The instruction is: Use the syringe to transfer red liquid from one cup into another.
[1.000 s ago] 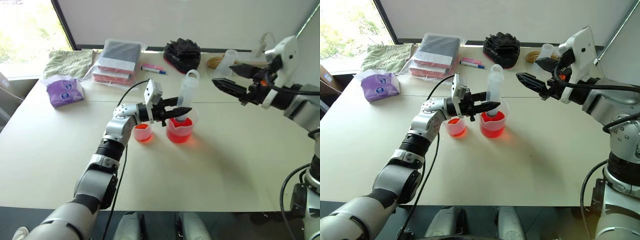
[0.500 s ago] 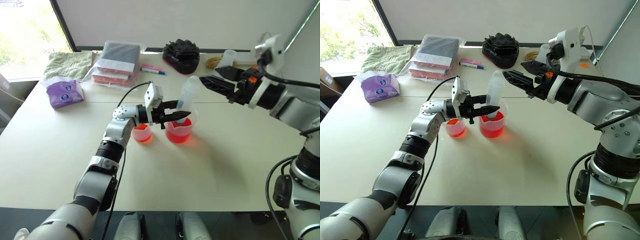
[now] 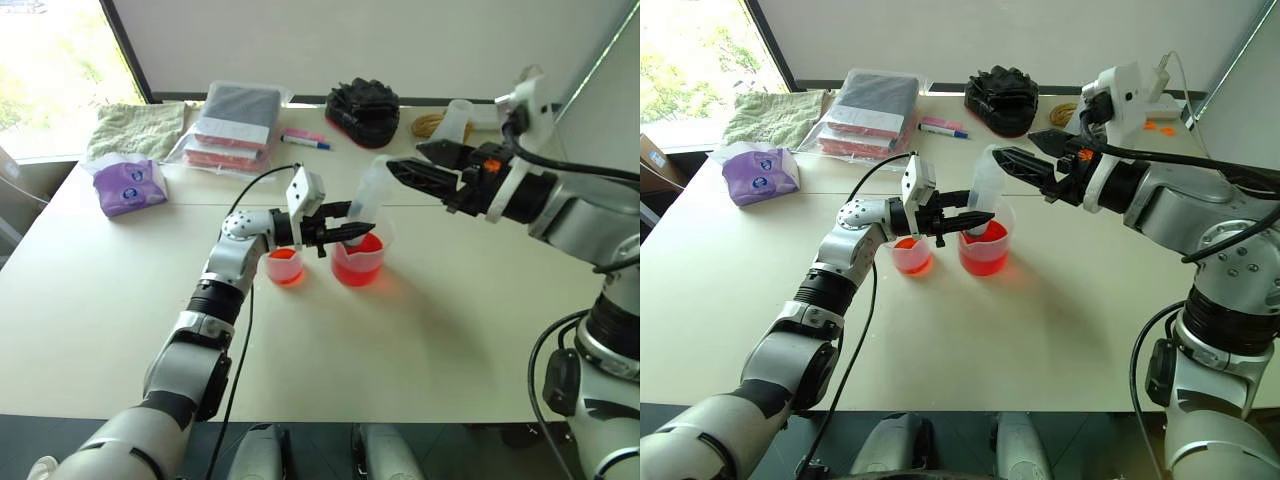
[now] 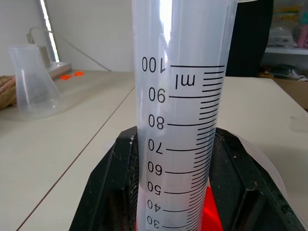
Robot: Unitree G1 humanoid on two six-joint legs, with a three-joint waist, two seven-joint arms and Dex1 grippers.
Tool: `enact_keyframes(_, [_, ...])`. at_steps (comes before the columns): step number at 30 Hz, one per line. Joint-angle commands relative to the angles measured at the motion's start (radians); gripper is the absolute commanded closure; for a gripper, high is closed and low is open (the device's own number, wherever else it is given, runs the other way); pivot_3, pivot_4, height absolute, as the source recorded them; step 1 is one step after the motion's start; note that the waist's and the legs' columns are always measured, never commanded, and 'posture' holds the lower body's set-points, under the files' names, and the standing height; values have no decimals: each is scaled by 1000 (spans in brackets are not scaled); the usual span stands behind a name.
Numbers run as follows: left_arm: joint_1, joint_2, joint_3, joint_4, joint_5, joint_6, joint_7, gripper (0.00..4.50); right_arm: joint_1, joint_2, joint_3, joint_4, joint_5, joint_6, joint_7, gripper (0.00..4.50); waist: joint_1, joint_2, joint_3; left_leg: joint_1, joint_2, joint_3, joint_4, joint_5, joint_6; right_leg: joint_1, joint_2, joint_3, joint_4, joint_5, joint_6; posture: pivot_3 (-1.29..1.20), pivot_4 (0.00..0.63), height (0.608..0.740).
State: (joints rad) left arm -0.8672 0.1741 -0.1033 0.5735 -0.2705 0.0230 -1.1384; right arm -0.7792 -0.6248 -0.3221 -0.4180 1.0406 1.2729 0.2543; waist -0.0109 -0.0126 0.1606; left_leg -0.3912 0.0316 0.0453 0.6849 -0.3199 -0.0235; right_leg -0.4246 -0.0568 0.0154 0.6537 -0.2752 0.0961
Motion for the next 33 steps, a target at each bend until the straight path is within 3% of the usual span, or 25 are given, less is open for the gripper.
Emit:
enact_keyframes(1, [3, -6, -8, -4, 5, 21, 2, 3025, -2, 13, 12, -29, 3, -18, -28, 763, 0, 0, 0, 0, 0, 0, 0, 0, 0, 0, 0, 0, 0, 0, 0, 0, 150, 740])
enact_keyframes(18, [54, 0, -19, -80, 9, 43, 10, 3025, -8, 71, 57, -5, -63, -49, -126, 763, 0, 0, 0, 0, 0, 0, 0, 0, 0, 0, 0, 0, 0, 0, 0, 0, 150, 740])
enact_keyframes(21, [60, 2, -21, -89, 10, 47, 11, 3025, -11, 75, 56, -4, -64, -49, -132, 1648, 0, 0, 0, 0, 0, 0, 0, 0, 0, 0, 0, 0, 0, 0, 0, 0, 150, 740])
enact_keyframes(26, [68, 7, -26, -102, 10, 57, 12, 3025, -16, 81, 54, -2, -59, -48, -135, 4283, 0, 0, 0, 0, 0, 0, 0, 0, 0, 0, 0, 0, 0, 0, 0, 0, 150, 740])
enact_keyframes(33, [66, 7, -28, -107, 11, 65, 11, 3025, -20, 86, 52, -2, -54, -48, -139, 4421, 0, 0, 0, 0, 0, 0, 0, 0, 0, 0, 0, 0, 0, 0, 0, 0, 150, 740])
